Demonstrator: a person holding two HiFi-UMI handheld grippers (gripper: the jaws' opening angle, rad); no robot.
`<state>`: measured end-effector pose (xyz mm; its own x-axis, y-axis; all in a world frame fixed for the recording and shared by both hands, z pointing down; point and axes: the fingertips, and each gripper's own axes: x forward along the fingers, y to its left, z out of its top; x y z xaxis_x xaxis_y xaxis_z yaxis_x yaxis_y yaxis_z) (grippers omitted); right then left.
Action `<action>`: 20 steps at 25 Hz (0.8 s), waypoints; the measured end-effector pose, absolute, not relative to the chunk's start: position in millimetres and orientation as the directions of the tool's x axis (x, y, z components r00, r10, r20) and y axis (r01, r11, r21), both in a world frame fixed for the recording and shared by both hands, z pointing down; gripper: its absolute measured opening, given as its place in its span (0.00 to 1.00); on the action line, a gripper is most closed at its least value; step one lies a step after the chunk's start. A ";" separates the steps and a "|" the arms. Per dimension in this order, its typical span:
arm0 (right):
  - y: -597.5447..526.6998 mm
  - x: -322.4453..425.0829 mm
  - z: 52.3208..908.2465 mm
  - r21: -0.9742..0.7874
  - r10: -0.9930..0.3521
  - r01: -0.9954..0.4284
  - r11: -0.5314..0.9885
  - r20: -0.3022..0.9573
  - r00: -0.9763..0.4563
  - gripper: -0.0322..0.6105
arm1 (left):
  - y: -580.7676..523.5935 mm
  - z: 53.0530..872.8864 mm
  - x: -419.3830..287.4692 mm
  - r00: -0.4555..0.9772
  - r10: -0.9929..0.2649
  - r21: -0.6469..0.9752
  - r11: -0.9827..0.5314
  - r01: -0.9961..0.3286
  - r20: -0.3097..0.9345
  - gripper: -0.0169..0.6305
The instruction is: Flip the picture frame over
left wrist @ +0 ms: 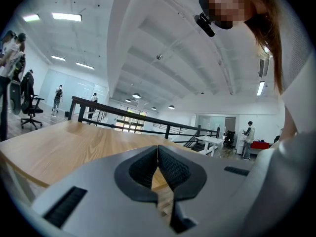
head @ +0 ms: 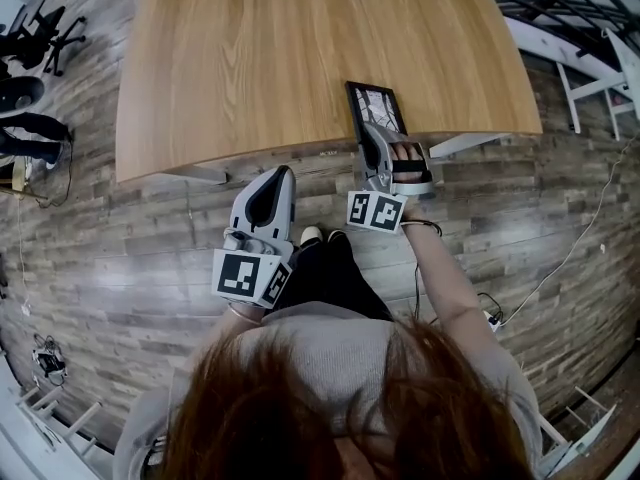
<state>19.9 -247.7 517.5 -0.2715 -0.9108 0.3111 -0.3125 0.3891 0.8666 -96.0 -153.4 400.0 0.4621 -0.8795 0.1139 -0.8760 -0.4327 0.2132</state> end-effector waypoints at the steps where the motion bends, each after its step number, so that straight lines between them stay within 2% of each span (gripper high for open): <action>1: -247.0 17.7 522.1 0.874 -0.907 -0.286 0.392 0.317 -0.276 0.16 | -153.8 400.4 -96.3 0.462 -0.879 0.215 -0.432 -0.876 0.114 0.04; 9: -240.5 11.7 550.5 0.893 -0.886 -0.159 0.422 0.369 -0.282 0.16 | -155.5 403.8 -92.6 0.462 -0.878 0.224 -0.428 -0.875 0.125 0.04; 20: -240.9 19.2 580.1 0.892 -0.872 -0.166 0.420 0.346 -0.347 0.17 | -155.1 407.9 -85.7 0.468 -0.872 0.219 -0.433 -0.874 0.143 0.04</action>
